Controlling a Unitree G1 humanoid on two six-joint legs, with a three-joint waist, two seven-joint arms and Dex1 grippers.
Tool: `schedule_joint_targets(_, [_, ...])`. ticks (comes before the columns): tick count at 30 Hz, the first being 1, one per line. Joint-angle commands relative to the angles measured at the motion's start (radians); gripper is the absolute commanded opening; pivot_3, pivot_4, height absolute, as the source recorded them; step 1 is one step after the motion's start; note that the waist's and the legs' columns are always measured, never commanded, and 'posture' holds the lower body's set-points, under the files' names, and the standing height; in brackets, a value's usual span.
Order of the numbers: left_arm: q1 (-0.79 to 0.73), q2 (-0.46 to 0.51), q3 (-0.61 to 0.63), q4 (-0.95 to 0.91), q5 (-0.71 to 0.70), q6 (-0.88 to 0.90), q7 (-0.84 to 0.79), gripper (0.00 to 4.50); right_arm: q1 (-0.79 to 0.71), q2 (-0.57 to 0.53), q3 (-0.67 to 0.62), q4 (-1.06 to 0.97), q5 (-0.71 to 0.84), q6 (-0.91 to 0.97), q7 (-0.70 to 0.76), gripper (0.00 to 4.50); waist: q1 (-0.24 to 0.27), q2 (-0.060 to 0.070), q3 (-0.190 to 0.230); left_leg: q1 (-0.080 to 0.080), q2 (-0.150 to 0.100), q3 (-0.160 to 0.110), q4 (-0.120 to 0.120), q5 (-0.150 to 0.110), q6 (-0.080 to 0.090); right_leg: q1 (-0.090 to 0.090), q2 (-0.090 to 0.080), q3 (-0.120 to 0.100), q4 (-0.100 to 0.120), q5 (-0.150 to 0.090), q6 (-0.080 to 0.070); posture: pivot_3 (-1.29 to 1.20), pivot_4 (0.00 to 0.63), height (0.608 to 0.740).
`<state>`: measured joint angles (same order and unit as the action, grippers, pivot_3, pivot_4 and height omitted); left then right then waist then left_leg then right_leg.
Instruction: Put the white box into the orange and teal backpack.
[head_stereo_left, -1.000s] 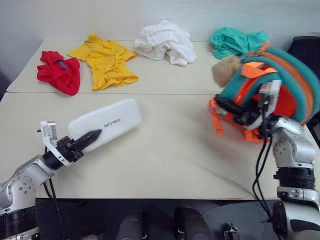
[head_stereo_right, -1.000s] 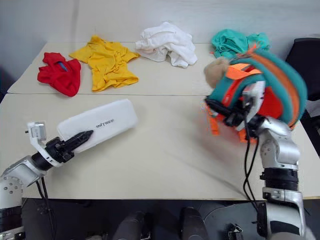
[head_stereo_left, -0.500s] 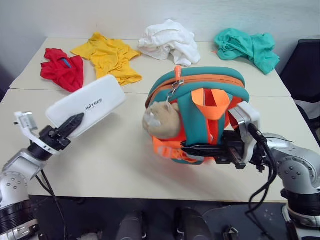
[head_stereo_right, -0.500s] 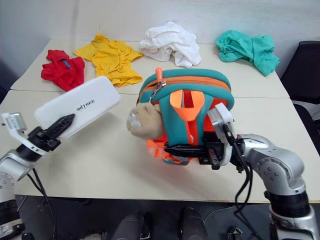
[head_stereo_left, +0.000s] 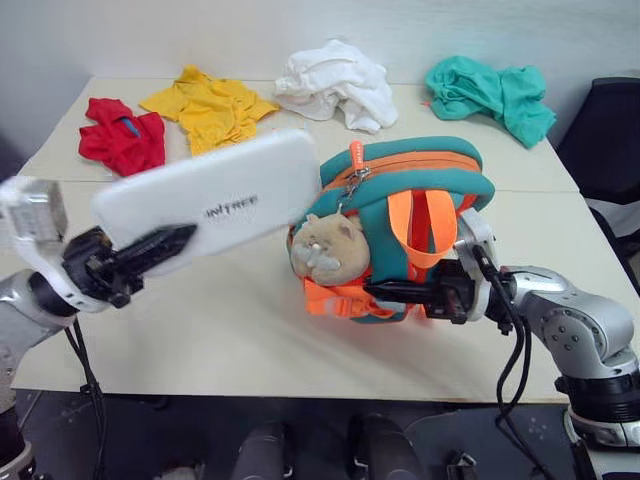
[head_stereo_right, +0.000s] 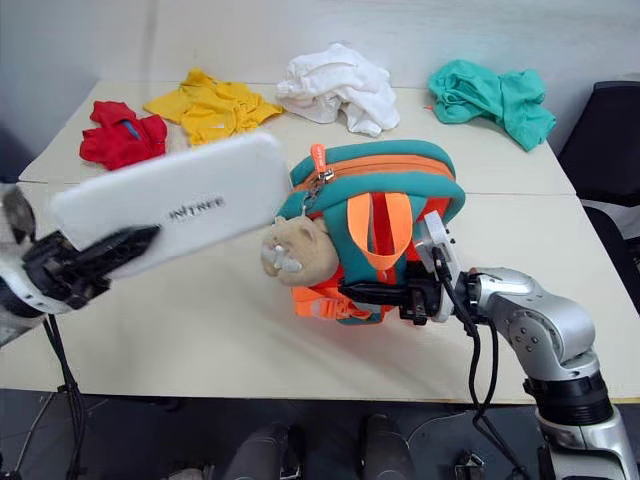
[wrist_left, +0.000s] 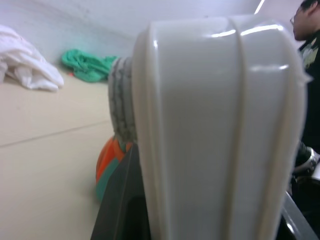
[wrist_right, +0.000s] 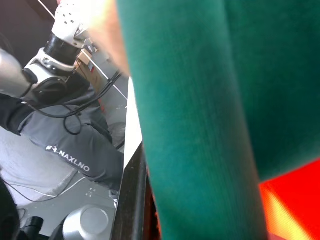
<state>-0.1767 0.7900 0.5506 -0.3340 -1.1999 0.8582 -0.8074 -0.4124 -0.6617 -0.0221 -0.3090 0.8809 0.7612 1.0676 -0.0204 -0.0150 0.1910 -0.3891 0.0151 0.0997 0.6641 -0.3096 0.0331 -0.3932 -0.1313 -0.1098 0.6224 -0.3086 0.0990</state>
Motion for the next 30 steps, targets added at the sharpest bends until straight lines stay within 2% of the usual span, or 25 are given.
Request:
schedule_joint_targets(1, [-0.038, 0.061, -0.085, 0.007, 0.105, -0.061, -0.104, 1.24, -0.01, 0.006, 0.002, -0.017, -0.009, -0.02, 0.01, 0.03, 0.008, 0.0, 0.0, 0.0, 0.0, 0.0, 0.0, 0.0, 0.0, 0.0, 0.0, 0.0, 0.0, 0.0, 0.0, 0.0, 0.15, 0.74])
schedule_joint_targets(5, [-0.093, 0.108, -0.209, 0.085, 0.284, -0.181, -0.199, 1.24, -0.014, 0.009, 0.002, -0.011, -0.019, -0.025, 0.012, 0.03, 0.017, 0.0, 0.0, 0.0, 0.0, 0.002, 0.0, 0.0, 0.0, -0.001, 0.0, 0.001, -0.001, 0.0, 0.0, 0.0, 0.15, 0.74])
schedule_joint_targets(9, [-0.287, 0.105, -0.413, 0.219, 0.537, -0.338, -0.227, 1.24, -0.023, 0.009, 0.004, 0.002, -0.026, -0.028, 0.021, 0.03, 0.027, 0.0, 0.0, 0.0, -0.001, 0.001, 0.0, 0.0, 0.0, -0.001, 0.0, 0.0, 0.0, 0.0, 0.0, 0.0, 0.15, 0.74])
schedule_joint_targets(11, [-0.395, 0.076, -0.493, 0.269, 0.597, -0.355, -0.24, 1.24, -0.031, 0.008, 0.007, 0.011, -0.029, -0.029, 0.027, 0.03, 0.029, 0.0, 0.0, 0.0, -0.001, 0.002, 0.0, 0.0, 0.001, -0.001, 0.0, 0.0, 0.0, 0.0, 0.0, 0.0, 0.15, 0.74])
schedule_joint_targets(14, [-0.6, -0.059, -0.594, 0.358, 0.6, -0.29, -0.242, 1.24, -0.045, 0.014, 0.016, 0.025, -0.039, -0.034, 0.038, 0.03, 0.039, 0.0, 0.0, 0.0, -0.001, 0.003, 0.001, 0.0, 0.002, 0.0, 0.001, 0.0, 0.003, 0.001, 0.001, 0.0, 0.15, 0.74])
schedule_joint_targets(18, [-0.737, -0.169, -0.703, 0.471, 0.684, -0.263, -0.262, 1.24, -0.057, 0.024, 0.028, 0.034, -0.05, -0.04, 0.048, 0.03, 0.039, -0.001, 0.0, -0.002, -0.001, 0.004, 0.003, 0.001, 0.003, -0.002, 0.007, -0.004, 0.003, 0.001, 0.002, 0.0, 0.15, 0.74])
schedule_joint_targets(21, [-0.829, -0.291, -0.736, 0.573, 0.739, -0.316, -0.234, 2.21, -0.057, 0.03, 0.028, 0.032, -0.059, -0.049, 0.047, 0.03, 0.041, -0.001, 0.0, -0.002, -0.001, 0.007, 0.003, 0.001, 0.004, -0.003, 0.009, -0.004, 0.003, 0.002, 0.003, 0.0, 0.15, 0.74])
schedule_joint_targets(23, [-0.844, -0.321, -0.736, 0.595, 0.756, -0.322, -0.246, 2.85, -0.048, 0.033, 0.022, 0.026, -0.061, -0.051, 0.041, 0.03, 0.042, -0.001, 0.0, -0.003, -0.001, 0.007, 0.004, 0.001, 0.004, -0.003, 0.009, -0.004, 0.003, 0.002, 0.004, 0.0, 0.15, 0.74])
schedule_joint_targets(28, [-0.758, -0.278, -0.672, 0.513, 0.724, -0.319, -0.298, 4.37, -0.011, 0.034, 0.004, -0.001, -0.062, -0.056, 0.021, 0.03, 0.03, -0.001, 0.0, -0.002, 0.001, 0.007, 0.004, 0.001, 0.004, -0.003, 0.01, -0.003, 0.004, 0.002, 0.004, 0.0, 0.15, 0.74])
schedule_joint_targets(30, [-0.715, -0.236, -0.632, 0.474, 0.713, -0.301, -0.299, 4.44, 0.002, 0.035, -0.002, -0.007, -0.063, -0.059, 0.014, 0.03, 0.021, -0.001, 0.0, -0.002, 0.001, 0.007, 0.004, 0.001, 0.004, -0.003, 0.009, -0.003, 0.004, 0.002, 0.004, 0.0, 0.15, 0.74])
